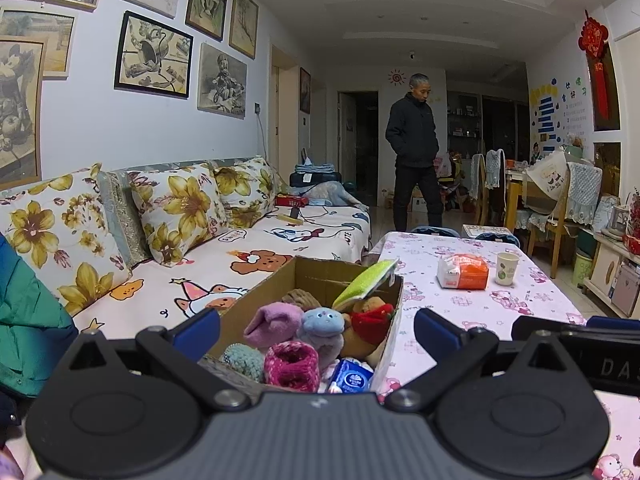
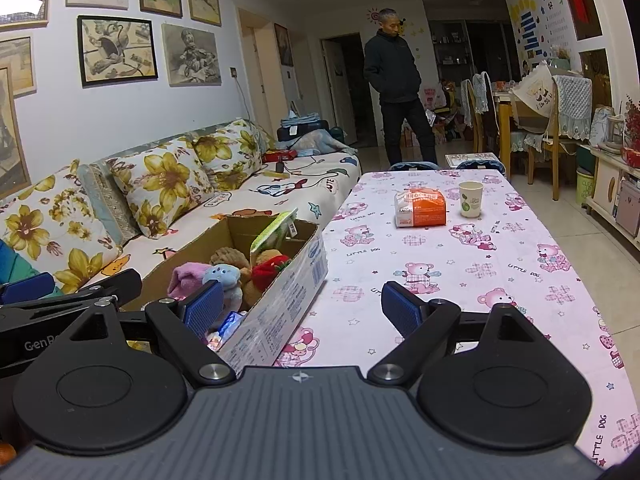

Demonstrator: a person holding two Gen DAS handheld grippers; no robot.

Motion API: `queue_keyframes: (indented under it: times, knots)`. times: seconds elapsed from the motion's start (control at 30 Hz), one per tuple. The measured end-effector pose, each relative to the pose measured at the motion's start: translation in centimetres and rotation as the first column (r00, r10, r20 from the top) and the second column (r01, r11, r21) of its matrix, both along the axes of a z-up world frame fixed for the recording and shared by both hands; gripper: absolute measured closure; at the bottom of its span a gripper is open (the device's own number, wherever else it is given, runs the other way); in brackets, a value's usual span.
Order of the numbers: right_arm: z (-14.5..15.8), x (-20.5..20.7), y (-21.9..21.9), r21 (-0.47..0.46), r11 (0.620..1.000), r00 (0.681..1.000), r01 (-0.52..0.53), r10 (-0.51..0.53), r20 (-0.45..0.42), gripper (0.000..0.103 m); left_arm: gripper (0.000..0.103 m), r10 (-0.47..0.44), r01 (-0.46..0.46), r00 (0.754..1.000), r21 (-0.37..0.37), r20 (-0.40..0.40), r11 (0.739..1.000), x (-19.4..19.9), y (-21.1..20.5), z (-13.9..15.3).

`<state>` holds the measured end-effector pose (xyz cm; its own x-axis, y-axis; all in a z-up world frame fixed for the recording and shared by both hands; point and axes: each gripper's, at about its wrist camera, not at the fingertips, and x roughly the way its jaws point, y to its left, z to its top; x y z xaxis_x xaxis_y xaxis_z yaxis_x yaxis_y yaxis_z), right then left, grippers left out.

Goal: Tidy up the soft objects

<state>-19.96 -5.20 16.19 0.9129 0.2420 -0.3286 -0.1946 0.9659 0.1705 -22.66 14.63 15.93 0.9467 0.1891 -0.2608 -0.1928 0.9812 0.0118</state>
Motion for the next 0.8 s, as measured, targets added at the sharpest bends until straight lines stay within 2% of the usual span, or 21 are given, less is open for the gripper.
queue_keyframes:
  times: [0.63, 0.8]
  knots:
    - [-1.9, 1.5, -0.6, 0.012, 1.0, 0.999, 0.004, -0.003, -0.048, 0.0, 0.001, -0.024, 0.025, 0.999, 0.013, -0.037, 1.0, 1.6, -0.7, -2.0]
    - [-2.0, 2.2, -2.8, 0.042, 0.997, 0.997, 0.064, -0.062, -0.039, 0.0, 0.001, -0.044, 0.047, 0.997, 0.035, -0.068, 0.998, 3.1, -2.6, -2.7]
